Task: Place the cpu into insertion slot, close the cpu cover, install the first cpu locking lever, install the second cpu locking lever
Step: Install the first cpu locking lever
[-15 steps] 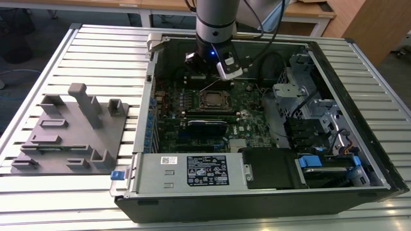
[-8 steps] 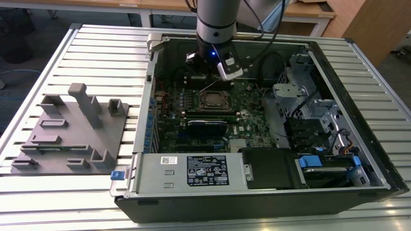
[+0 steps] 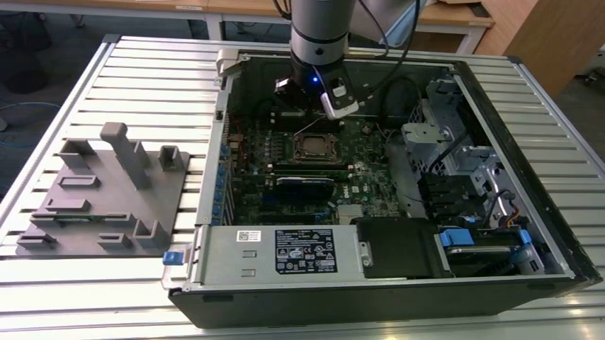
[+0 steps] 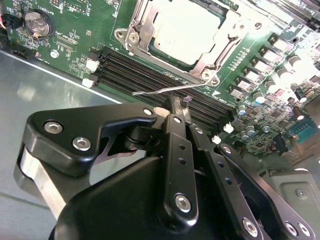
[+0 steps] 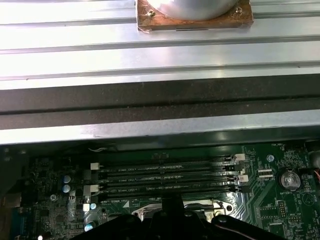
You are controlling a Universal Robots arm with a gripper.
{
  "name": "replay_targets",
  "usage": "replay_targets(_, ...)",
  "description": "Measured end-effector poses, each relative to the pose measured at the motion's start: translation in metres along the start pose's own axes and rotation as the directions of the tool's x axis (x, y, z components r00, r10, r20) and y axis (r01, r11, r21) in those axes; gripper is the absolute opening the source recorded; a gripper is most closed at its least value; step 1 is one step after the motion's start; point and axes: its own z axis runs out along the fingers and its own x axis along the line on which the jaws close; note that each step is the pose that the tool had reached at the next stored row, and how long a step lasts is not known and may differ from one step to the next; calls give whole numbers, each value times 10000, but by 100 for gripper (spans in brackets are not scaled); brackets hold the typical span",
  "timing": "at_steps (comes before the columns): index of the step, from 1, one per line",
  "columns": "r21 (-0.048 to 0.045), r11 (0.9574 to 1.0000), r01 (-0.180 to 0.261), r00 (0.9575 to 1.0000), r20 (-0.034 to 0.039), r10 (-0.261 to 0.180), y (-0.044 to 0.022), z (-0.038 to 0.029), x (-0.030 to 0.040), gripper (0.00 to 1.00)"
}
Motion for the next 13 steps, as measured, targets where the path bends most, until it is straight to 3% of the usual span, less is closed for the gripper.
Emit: replay_targets(13,14,10000,-1,10000,1,1,15,36,-28,10)
